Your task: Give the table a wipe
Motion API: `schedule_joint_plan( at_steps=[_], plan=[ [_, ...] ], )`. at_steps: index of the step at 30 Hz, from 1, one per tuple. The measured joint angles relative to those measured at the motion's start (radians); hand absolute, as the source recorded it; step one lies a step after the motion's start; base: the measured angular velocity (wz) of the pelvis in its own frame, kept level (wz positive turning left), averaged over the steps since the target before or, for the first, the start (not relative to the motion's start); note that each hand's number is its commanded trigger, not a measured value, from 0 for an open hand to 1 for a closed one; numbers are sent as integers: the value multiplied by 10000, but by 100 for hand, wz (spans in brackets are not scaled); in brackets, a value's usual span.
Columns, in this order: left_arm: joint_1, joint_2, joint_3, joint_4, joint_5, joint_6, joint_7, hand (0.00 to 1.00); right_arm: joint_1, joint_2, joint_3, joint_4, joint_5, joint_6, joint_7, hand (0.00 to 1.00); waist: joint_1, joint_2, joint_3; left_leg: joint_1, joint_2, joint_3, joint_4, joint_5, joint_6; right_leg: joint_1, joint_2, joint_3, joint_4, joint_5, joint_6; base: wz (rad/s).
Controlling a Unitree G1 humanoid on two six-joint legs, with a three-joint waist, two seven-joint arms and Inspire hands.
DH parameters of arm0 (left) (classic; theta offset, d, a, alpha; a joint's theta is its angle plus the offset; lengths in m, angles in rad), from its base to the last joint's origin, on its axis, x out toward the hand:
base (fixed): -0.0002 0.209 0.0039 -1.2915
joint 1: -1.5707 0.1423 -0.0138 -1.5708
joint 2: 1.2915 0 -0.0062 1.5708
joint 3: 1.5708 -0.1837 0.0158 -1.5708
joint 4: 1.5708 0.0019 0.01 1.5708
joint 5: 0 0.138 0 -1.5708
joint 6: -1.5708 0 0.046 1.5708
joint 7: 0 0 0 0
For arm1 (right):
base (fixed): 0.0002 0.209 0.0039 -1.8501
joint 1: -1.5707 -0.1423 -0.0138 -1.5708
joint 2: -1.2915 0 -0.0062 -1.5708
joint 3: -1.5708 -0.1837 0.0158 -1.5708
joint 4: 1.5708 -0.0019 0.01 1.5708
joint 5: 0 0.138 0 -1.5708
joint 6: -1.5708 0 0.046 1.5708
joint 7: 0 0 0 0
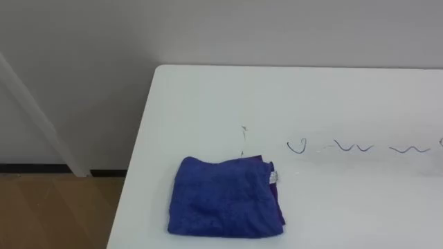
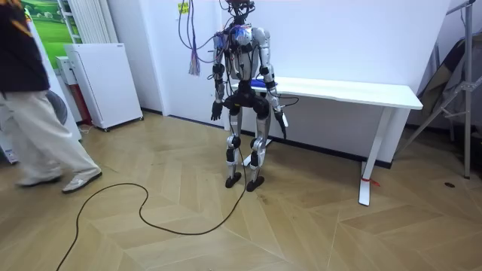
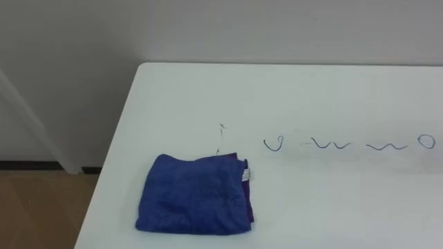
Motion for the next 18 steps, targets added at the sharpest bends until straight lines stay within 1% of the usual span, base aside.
schedule_joint_plan(
  at_steps=[6, 8, 10, 14, 18],
  plan=[
    [16, -25, -25, -4, -5, 16, -27, 0, 0, 0, 17, -3, 56, -9, 20, 0, 2, 57, -9, -12, 2, 1, 2, 0, 0, -29, -1, -11, 14, 0, 0, 0],
    [15, -1, -304, -15, -55, 15, -34, 0, -10, -8, 210, -5, 157, -16, 13, 0, -16, 44, -14, -35, 2, -3, 6, 0, 0, -40, -8, -40, 3, 0, 0, 0],
    [-14, -12, -411, -15, -59, -21, -69, 0, -41, -4, 294, -5, 171, -40, 15, 0, -16, 36, -16, -53, 2, -3, 7, 0, 0, -58, -8, -32, 7, 0, 0, 0],
    [-125, 23, -367, -15, -61, -58, -194, 0, -101, -8, 289, 24, 156, -137, 13, 0, -2, 20, -20, -45, 2, 7, 18, 1, 0, -68, -3, -5, 30, 0, 0, 0],
    [-103, 21, -382, -12, -71, -123, -195, 0, -102, -3, 290, 19, 379, -146, 12, 0, -4, -2, -19, -25, 2, 34, 22, 1, 0, -52, -6, 2, 20, 0, 0, 0]
  ],
)
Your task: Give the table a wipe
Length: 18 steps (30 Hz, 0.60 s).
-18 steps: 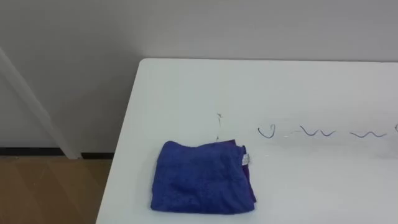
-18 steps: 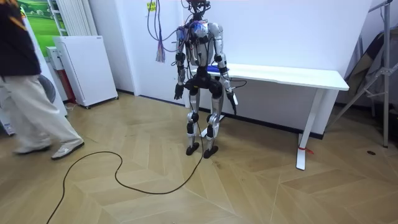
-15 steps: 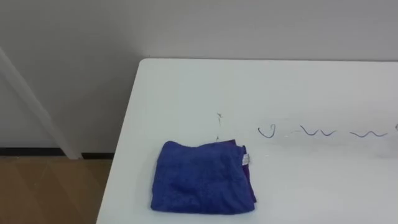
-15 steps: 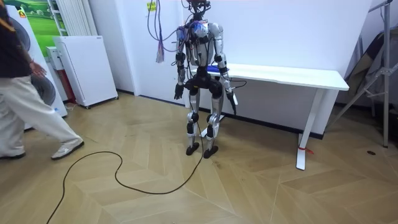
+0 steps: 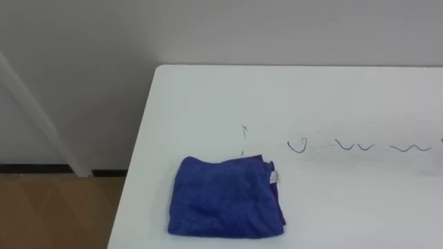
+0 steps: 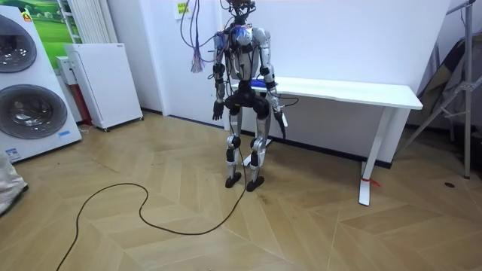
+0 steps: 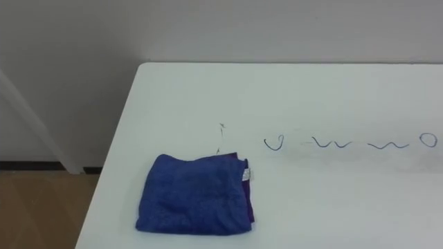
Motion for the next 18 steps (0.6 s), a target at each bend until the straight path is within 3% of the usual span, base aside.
schedule_joint_plan(
  at_steps=[6, 12, 18],
  plan=[
    [37, -12, 290, -4, -3, 8, 24, 0, 155, 8, -325, 122, 1449, 8, -201, 0, -29, -111, -2, 51, -1, 38, -3, 0, 0, 39, 10, 79, -17, 0, 0, -1],
    [186, 47, 906, -256, -3, 24, 6, 0, 214, -43, -1931, 750, 3792, -7, -956, 0, -406, -214, 11, 84, 5, 56, -35, 0, 0, 80, 31, 110, -53, -1, -1, 0],
    [448, 51, 2344, -455, -5, 33, 23, 0, 397, -132, -4531, 774, 6368, 1, -1833, 0, -862, -334, 13, 121, 9, 108, -52, 0, 0, 63, 44, 171, -20, -14, -20, -5]
  ],
)
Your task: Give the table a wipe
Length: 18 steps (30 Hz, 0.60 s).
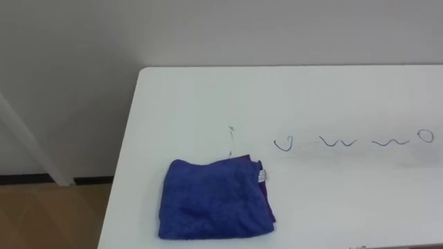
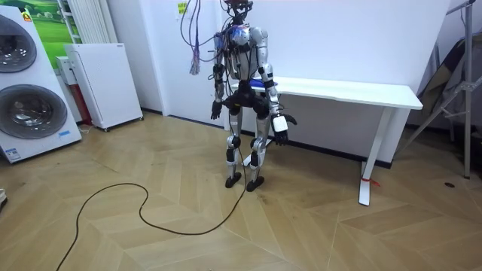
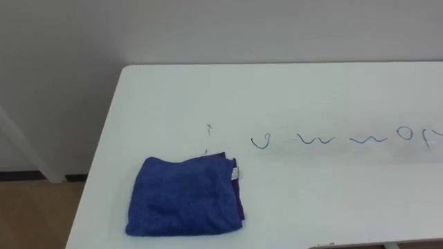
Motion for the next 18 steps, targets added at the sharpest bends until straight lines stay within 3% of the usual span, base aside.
schedule_joint_plan(
  at_steps=[5, 12, 15, 18],
  plan=[
    [69, 94, 424, -471, -1, -138, 184, 0, -25, -310, -1389, -408, 1243, -103, -975, 0, -226, -113, -2, 0, -9, 122, -30, -6, 0, -72, -3, 99, 2, -1, 4, -6],
    [72, 275, 383, -519, -11, -410, 187, 0, -729, -817, -1460, -1625, 881, -336, -2340, 0, -231, -240, -6, 2, 10, 386, -95, -4, 1, -212, 52, 280, 13, 37, 14, -12],
    [87, 372, 386, -527, -12, -465, 188, 0, -1033, -1015, -1449, -2361, 613, -725, -3008, 0, -190, -290, -9, -22, 37, 404, -141, -4, 2, -203, 157, 292, -131, 106, 22, -2],
    [73, 488, 231, -543, -3, -466, 195, 0, -1167, -1044, -1261, -3285, -510, -854, -3526, 0, -53, -341, -30, -182, 53, 389, -67, 1, 0, -340, 175, 289, -184, 191, 13, -2]
  ],
)
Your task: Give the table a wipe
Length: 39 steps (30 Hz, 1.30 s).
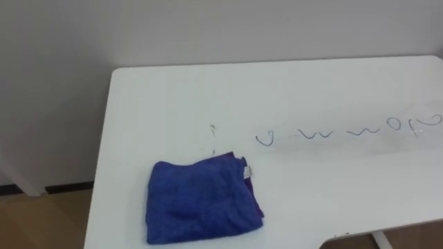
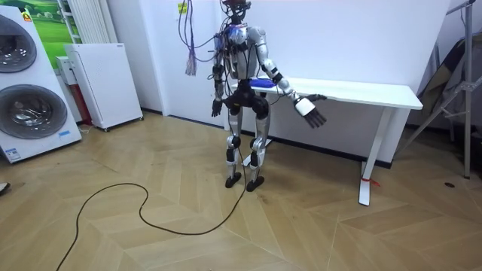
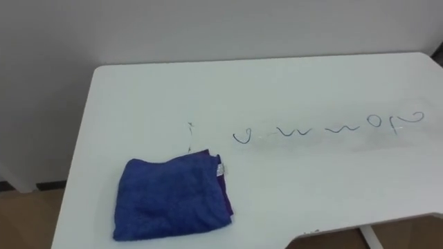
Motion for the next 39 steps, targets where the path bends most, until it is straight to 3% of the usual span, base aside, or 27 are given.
schedule_joint_plan(
  at_steps=[5, 12, 14, 18, 21, 23, 27, 29, 32, 39],
  plan=[
    [98, 111, -175, -364, -9, -64, 15, 0, -90, -2, 453, -1357, -1656, -195, -615, 0, 423, -26, -7, -63, 39, -2, 70, 1, -3, 44, -3, 30, -178, 67, -30, -6],
    [48, 152, -754, -364, -13, -134, 16, 0, -168, -7, 1420, -4183, -4816, -332, -847, 0, 418, 32, 37, -258, 67, -17, 108, 2, -4, -21, -12, -112, -186, 85, -54, 1],
    [60, 135, -996, -368, -9, -150, 18, 0, -177, -5, 1926, -5112, -5969, -548, -887, 0, 454, 80, 46, -260, 92, -24, 112, 4, -7, -17, 5, -176, -214, 102, -83, 6],
    [-59, 42, -1161, -577, -17, -233, 3, 0, -169, -3, 2673, -6229, -6949, -667, -854, 0, 699, 87, 25, -282, 130, -31, 140, 19, -33, -23, 22, -255, -357, 183, -127, 3],
    [-16, 60, -1309, -664, -38, -383, 2, 0, -158, -3, 3189, -7164, -8255, -726, -708, 0, 949, 210, -22, -289, 129, -39, 208, 19, -33, -2, 18, -257, -336, 183, -128, 0],
    [-7, 83, -1436, -661, -39, -555, 16, 0, -161, -4, 3660, -7685, -9057, -966, -571, 0, 990, 239, -42, -326, 129, -107, 221, 20, -34, 50, 7, -352, -341, 184, -129, 11],
    [-2, 91, -1804, -646, -45, -703, 17, 0, -163, -3, 4243, -8123, -9732, -1206, -368, 0, 1055, 222, -36, -319, 122, -323, 221, 28, -48, 159, -22, -565, -364, 187, -133, 17],
    [-26, 90, -1975, -628, -50, -737, 17, 0, -173, -3, 4469, -8260, -10180, -1312, -254, 0, 1273, 197, -27, -342, 118, -329, 217, 32, -56, 167, -29, -576, -358, 187, -133, 2],
    [-42, 83, -1985, -548, -35, -742, 17, 0, -170, 1, 4946, -8413, -10228, -1310, 15, 0, 1502, 141, -17, -351, 117, -327, 219, 39, -68, 157, -37, -602, -349, 189, -138, 0],
    [-215, 87, -2065, -38, -14, -749, 35, 0, -171, 47, 6174, -8610, -11324, -1404, 465, 0, 1659, 134, 7, -436, 101, -447, 266, 41, -71, 158, -79, -789, -359, 196, -139, 6]
  ],
)
